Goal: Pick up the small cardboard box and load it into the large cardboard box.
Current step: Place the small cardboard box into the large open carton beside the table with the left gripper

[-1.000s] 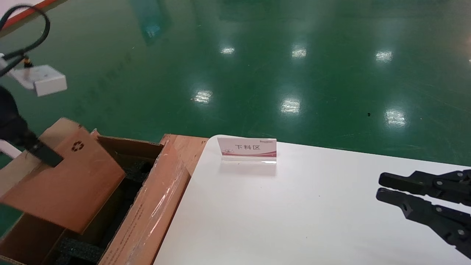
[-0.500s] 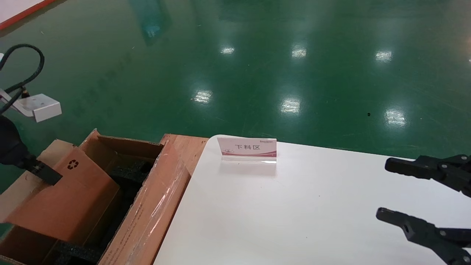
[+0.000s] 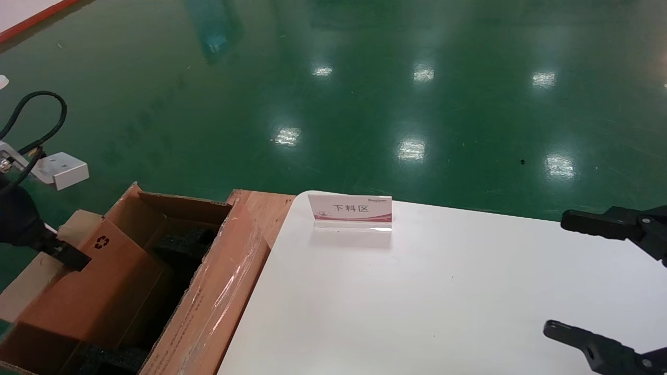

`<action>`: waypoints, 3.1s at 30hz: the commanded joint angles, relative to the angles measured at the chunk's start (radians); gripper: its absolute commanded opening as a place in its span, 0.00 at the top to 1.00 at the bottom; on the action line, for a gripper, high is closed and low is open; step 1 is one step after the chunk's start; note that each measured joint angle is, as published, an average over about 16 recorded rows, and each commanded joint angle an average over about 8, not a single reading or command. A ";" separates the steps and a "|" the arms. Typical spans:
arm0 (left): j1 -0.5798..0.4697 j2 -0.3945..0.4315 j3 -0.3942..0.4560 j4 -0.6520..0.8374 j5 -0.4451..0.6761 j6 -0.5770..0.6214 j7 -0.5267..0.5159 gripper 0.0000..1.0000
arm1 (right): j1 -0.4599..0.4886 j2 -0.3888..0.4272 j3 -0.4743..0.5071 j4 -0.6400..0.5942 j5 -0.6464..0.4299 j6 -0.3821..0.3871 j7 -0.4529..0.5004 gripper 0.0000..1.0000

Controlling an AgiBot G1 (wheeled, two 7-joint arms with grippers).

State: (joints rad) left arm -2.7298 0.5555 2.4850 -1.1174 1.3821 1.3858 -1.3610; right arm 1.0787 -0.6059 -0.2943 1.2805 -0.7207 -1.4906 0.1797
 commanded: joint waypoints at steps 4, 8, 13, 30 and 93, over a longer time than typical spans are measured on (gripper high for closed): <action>0.037 0.013 0.002 0.024 0.005 -0.030 0.007 1.00 | 0.000 0.000 0.000 0.000 0.000 0.000 0.000 0.00; 0.063 0.022 0.006 0.044 0.010 -0.045 0.011 1.00 | 0.000 0.000 -0.001 0.000 0.000 0.000 0.000 0.00; 0.092 0.032 0.010 0.070 0.015 -0.061 0.014 1.00 | 0.000 0.000 -0.001 0.000 0.001 0.000 0.000 0.00; 0.203 0.070 0.010 0.182 0.011 -0.130 0.038 1.00 | 0.000 0.001 -0.002 0.000 0.001 0.001 -0.001 0.00; 0.634 0.255 -0.077 0.691 -0.184 -0.210 0.237 0.97 | 0.001 0.002 -0.005 0.000 0.003 0.002 -0.003 0.00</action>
State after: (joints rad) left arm -2.0996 0.8106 2.4079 -0.4270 1.1994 1.1752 -1.1237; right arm 1.0797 -0.6038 -0.2992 1.2804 -0.7172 -1.4884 0.1771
